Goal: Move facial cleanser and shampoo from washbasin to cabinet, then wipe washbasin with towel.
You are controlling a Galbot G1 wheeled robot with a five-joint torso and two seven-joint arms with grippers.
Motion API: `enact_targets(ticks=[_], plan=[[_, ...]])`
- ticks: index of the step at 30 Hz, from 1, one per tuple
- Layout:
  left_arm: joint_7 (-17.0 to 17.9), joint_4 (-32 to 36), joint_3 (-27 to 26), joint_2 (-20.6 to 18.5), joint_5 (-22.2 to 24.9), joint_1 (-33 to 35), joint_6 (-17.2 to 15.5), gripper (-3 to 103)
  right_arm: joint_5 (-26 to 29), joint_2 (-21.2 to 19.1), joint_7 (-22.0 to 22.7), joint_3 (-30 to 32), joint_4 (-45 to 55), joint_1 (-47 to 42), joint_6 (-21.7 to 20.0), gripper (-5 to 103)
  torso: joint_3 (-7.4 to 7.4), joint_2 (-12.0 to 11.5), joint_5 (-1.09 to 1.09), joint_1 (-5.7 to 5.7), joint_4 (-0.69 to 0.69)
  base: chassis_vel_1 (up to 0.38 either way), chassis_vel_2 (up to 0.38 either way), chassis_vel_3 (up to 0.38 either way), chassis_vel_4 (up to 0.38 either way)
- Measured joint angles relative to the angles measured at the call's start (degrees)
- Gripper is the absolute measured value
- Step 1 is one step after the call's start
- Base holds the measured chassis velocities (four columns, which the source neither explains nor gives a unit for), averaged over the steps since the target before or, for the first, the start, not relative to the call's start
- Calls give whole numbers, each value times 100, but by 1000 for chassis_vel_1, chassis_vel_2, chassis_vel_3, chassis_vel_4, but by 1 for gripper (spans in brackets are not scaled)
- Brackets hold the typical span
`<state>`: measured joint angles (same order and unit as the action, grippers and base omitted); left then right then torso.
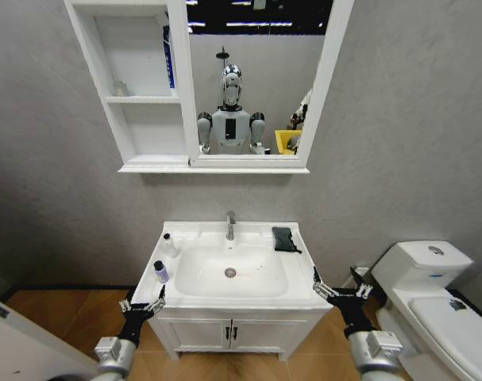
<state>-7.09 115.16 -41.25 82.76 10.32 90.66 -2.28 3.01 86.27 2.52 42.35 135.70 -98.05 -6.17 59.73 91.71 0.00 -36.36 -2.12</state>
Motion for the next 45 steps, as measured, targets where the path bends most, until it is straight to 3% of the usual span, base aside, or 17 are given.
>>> enact_targets(ticks=[10,18,34,45], plan=[[86,-426,70,-114,-58,-637,-541,100,154,3,37,91,-12,54,50,100,0,0,-1,0,1,0,0,0,0],[45,-608,123,-309,127,-927,-726,100,311,-41,37,259,-117,162,89,100,0,0,0,0,1,0,0,0,0],[137,-884,435,-293,132,-1428,-946,100,450,-91,22,385,-174,243,141,100,0,0,0,0,1,0,0,0,0],[298,-1595,603,-237,27,-2020,-906,100,479,-62,24,487,-120,221,127,100,0,0,0,-1,1,0,0,0,0]])
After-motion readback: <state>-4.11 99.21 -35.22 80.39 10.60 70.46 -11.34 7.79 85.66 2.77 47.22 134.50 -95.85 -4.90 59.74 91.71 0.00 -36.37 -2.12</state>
